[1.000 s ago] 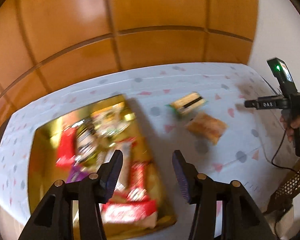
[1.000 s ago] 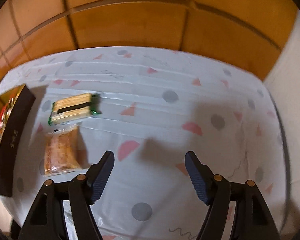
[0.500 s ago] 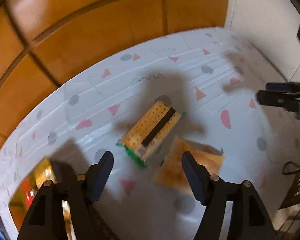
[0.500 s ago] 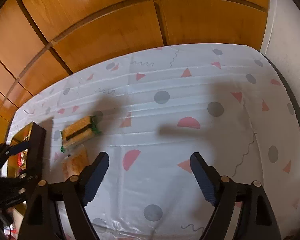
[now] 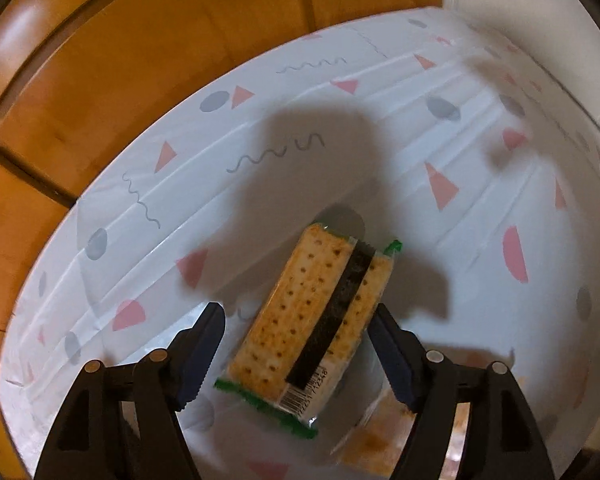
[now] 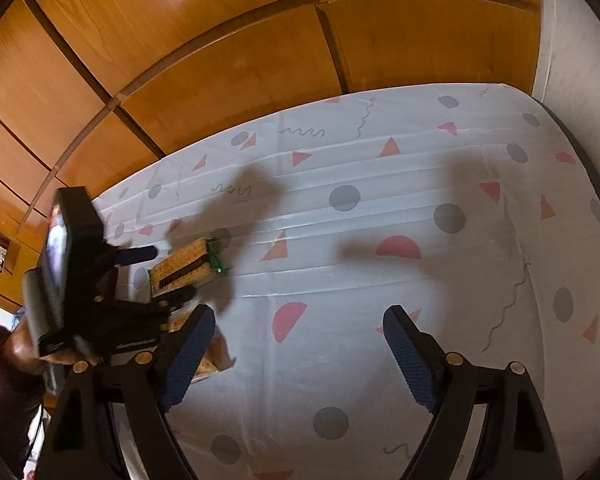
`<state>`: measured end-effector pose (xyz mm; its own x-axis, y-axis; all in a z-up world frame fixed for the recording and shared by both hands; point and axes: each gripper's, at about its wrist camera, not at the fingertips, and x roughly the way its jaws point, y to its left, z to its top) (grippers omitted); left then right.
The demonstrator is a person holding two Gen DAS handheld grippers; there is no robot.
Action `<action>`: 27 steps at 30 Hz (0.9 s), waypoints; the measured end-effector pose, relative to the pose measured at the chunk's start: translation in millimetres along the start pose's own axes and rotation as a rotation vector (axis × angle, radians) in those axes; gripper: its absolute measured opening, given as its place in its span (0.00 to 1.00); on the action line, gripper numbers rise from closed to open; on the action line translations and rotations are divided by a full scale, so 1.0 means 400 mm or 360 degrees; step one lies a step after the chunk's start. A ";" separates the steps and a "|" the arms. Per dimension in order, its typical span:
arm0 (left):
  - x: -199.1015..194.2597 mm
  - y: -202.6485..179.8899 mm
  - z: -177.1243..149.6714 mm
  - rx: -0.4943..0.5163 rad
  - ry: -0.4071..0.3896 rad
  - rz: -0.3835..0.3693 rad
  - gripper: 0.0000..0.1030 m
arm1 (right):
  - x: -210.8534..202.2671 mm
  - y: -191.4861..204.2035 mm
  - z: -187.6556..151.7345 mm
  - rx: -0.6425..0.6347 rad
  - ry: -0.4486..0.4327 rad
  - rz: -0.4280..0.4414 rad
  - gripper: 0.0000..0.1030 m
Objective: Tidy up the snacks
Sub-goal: 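Grasp the cracker pack with the left gripper while the right grasps the orange cake bag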
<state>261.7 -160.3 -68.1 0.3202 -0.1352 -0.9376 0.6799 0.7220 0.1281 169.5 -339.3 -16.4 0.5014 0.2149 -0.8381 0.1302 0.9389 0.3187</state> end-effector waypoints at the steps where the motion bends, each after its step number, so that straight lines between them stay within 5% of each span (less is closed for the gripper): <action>1: 0.003 0.010 -0.002 -0.0059 0.0003 -0.0043 0.64 | 0.001 0.002 -0.001 -0.0005 0.0004 0.0001 0.84; 5: -0.010 0.026 -0.027 -0.0234 -0.0031 -0.0089 0.47 | 0.001 0.005 -0.002 -0.0018 0.0000 -0.0015 0.84; 8: -0.028 0.038 -0.050 -0.0355 -0.0036 -0.0043 0.47 | 0.001 0.005 -0.002 -0.0029 -0.0006 -0.0032 0.84; 17: -0.241 0.009 -0.191 -0.0500 -0.0306 -0.0010 0.47 | 0.011 -0.012 -0.001 -0.0021 -0.0002 -0.0131 0.84; 27: -0.346 -0.187 -0.438 -0.0311 -0.0385 -0.0121 0.47 | 0.052 0.025 -0.025 -0.0184 0.0088 -0.0161 0.84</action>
<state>50.8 -76.7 -4.5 0.4369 -0.3342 -0.8351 0.5757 0.8172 -0.0259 172.7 -322.8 -35.0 0.4426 0.1292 -0.8873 0.0767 0.9805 0.1811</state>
